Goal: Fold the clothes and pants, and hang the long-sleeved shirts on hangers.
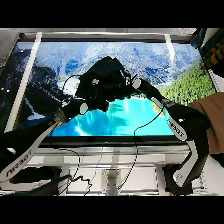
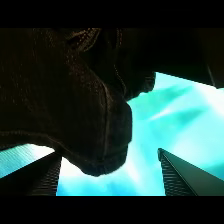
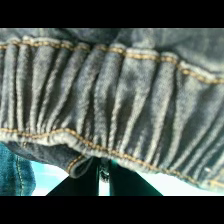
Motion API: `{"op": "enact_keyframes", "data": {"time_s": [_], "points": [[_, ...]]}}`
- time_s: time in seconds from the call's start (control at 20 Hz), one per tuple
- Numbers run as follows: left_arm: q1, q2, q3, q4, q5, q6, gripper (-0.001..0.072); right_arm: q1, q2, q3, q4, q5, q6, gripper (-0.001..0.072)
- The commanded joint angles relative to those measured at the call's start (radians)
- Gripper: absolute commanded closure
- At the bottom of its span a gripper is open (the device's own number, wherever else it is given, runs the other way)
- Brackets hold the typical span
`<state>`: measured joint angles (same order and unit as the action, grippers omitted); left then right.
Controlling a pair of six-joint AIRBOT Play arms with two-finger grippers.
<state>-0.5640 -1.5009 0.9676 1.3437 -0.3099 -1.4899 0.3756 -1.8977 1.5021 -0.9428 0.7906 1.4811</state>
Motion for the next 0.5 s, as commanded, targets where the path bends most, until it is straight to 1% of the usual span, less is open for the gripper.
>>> {"op": "enact_keyframes", "data": {"time_s": [0.0,0.05,0.1,0.15,0.2,0.25,0.35,0.45], "points": [[-0.005,-0.063,0.025,0.049,0.072,-0.039,0.0086,-0.001,0.001,0.001,0.001,-0.005,0.000,0.0675],[0.004,-0.078,0.050,0.064,0.060,-0.052,0.0170,-0.001,0.001,0.001,0.002,-0.005,0.000,0.0675],[0.015,-0.088,0.070,0.063,0.061,-0.063,0.0302,-0.001,0.001,0.001,0.004,-0.003,0.000,0.0675],[0.022,-0.091,0.088,0.063,0.060,-0.075,0.0486,-0.001,0.001,0.001,0.004,0.000,0.000,0.0675],[0.033,-0.090,0.106,0.063,0.059,-0.074,0.0646,-0.001,0.001,0.001,0.004,0.005,0.000,0.0675],[0.044,-0.090,0.125,0.069,0.055,-0.074,0.0686,-0.001,0.001,0.001,0.004,0.007,0.000,0.0675],[0.068,-0.076,0.155,0.092,0.043,-0.074,0.0687,-0.002,0.007,0.002,0.002,0.011,0.000,0.0675],[0.108,-0.031,0.166,0.164,0.005,-0.074,0.0687,-0.022,0.036,0.002,-0.013,0.010,-0.001,0.0675]]}}
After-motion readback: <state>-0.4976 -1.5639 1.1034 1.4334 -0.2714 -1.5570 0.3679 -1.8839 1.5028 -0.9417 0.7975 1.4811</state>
